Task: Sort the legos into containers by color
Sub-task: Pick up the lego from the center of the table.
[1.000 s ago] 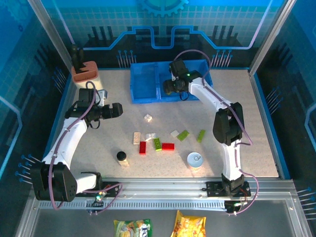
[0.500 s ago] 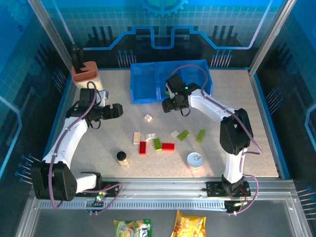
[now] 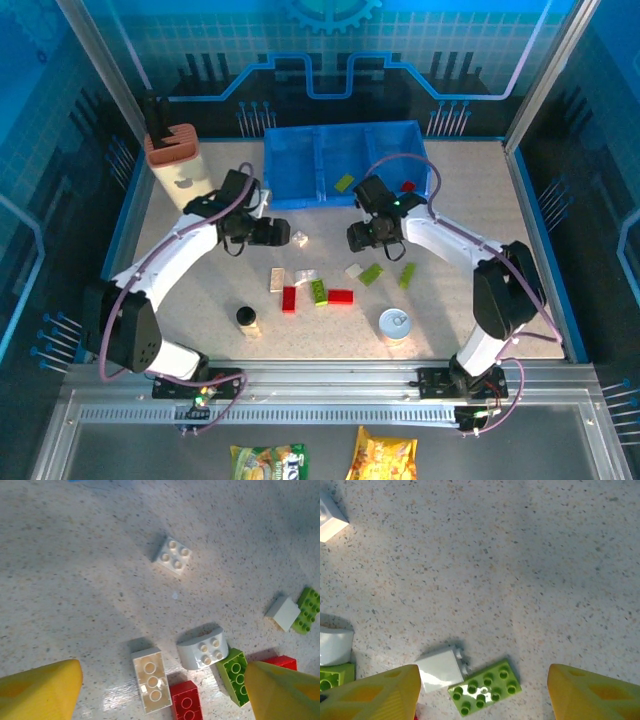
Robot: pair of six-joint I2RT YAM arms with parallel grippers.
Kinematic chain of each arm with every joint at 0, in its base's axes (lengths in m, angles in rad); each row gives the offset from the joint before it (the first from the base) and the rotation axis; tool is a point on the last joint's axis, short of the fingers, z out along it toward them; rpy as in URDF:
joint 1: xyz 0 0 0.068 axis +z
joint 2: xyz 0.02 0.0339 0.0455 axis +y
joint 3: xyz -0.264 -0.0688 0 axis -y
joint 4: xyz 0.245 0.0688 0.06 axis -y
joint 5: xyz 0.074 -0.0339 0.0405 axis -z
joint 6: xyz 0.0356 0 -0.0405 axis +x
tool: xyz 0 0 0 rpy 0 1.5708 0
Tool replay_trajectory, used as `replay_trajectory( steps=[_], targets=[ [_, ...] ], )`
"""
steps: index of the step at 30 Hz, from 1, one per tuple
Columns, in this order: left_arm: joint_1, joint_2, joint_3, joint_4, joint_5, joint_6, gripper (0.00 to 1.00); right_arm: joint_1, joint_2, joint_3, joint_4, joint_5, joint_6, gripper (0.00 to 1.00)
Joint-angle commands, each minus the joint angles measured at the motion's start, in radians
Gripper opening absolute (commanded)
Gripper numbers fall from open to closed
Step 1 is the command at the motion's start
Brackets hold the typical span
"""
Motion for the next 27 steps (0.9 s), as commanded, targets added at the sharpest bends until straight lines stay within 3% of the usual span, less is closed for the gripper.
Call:
replay_trajectory(
  steps=[1,7,15,27],
  targets=[
    [-0.041,0.06,0.056,-0.031,-0.056,-0.013,0.81,-0.01,-0.08,-0.04,-0.001,0.049,0.018,0.69],
    [-0.092,0.189,0.128,-0.025,-0.067,0.001,0.79,-0.055,-0.205,-0.109,-0.024,0.067,0.018,0.68],
    [-0.139,0.376,0.265,-0.034,-0.175,0.103,0.75,-0.128,-0.359,-0.172,-0.06,0.073,0.022,0.67],
    [-0.142,0.565,0.366,0.002,-0.199,0.245,0.7,-0.17,-0.445,-0.193,-0.082,0.044,0.038,0.67]
  ],
)
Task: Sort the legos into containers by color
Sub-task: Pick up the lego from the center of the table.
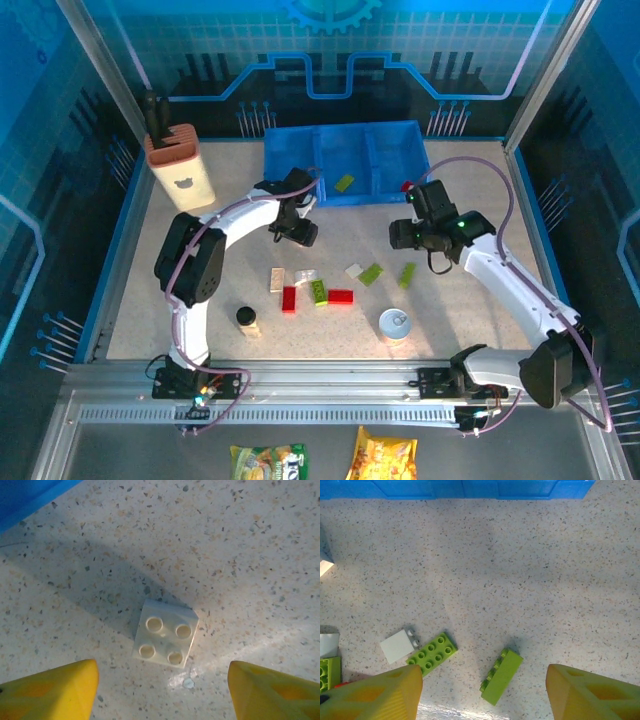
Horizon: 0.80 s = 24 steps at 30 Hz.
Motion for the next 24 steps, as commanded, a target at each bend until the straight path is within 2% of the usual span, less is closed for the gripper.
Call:
replay_trajectory(
  steps=[1,6,24],
  targets=[
    [-0.006,0.044,0.049,-0.003,0.001,0.057,0.7,-0.02,-0.027,-0.017,-0.03,-0.013,0.02,0.67],
    [-0.006,0.085,0.065,0.002,0.012,0.067,0.66,-0.024,-0.034,-0.012,-0.035,-0.025,0.025,0.67],
    [-0.006,0.114,0.063,-0.003,0.019,0.078,0.44,-0.026,-0.054,0.015,-0.035,-0.036,0.03,0.64]
  ],
)
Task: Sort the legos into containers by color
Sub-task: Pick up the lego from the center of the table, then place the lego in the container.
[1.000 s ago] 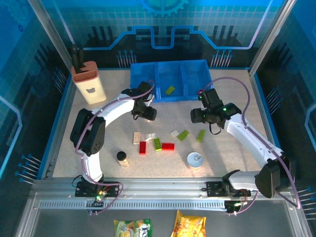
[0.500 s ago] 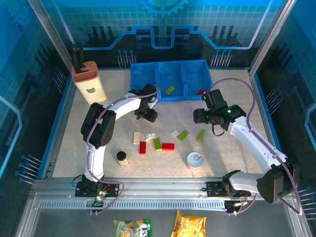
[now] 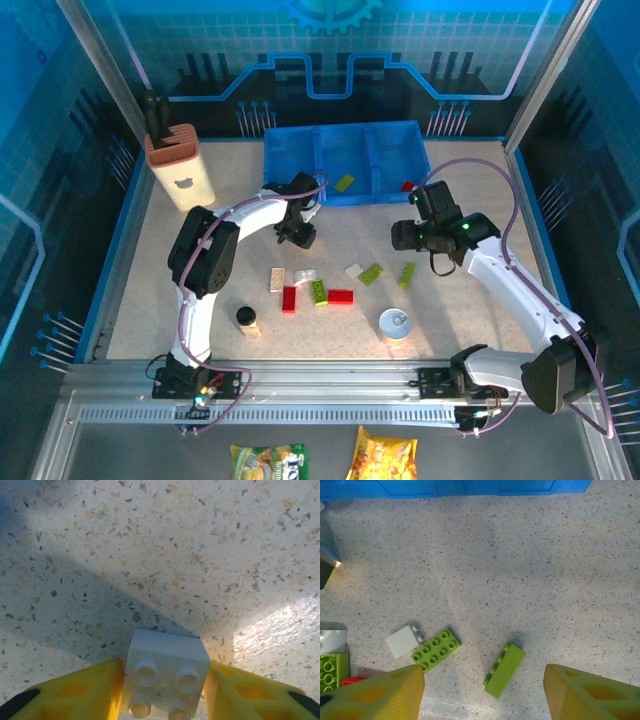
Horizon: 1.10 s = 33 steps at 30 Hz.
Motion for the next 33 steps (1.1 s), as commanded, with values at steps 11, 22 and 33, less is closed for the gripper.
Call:
replay_trajectory(
  steps=[11,22,33],
  targets=[
    [-0.006,-0.034,-0.008,0.007,0.025,0.008,0.35,-0.015,-0.053,0.026,-0.035,-0.002,0.011,0.64],
    [-0.006,-0.116,-0.016,-0.008,-0.014,-0.108,0.35,-0.015,-0.053,0.048,-0.045,-0.011,0.003,0.63],
    [-0.006,-0.147,0.039,0.026,-0.013,-0.288,0.34,-0.015,-0.045,0.069,-0.054,-0.007,-0.005,0.62]
  ],
)
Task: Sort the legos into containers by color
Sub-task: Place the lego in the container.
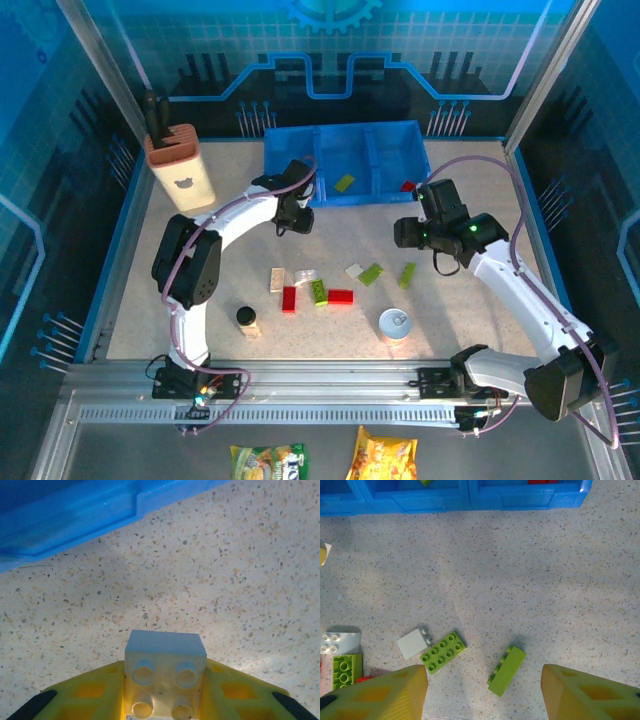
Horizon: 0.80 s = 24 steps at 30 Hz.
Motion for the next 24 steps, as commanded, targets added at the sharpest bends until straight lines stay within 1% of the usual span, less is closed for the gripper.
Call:
replay_trajectory(
  steps=[1,7,14,24],
  targets=[
    [-0.004,-0.01,0.053,0.005,-0.018,-0.073,0.34,-0.015,-0.009,0.036,-0.03,-0.001,-0.005,0.62],
    [0.017,0.018,0.128,0.014,-0.05,-0.113,0.35,-0.015,-0.024,0.039,-0.046,0.009,-0.011,0.62],
    [0.068,0.066,0.208,0.028,-0.069,-0.147,0.35,-0.015,-0.049,0.044,-0.07,0.02,-0.01,0.62],
    [0.133,0.217,0.371,0.054,-0.06,-0.156,0.36,-0.015,-0.066,0.044,-0.089,0.029,-0.006,0.62]
  ],
)
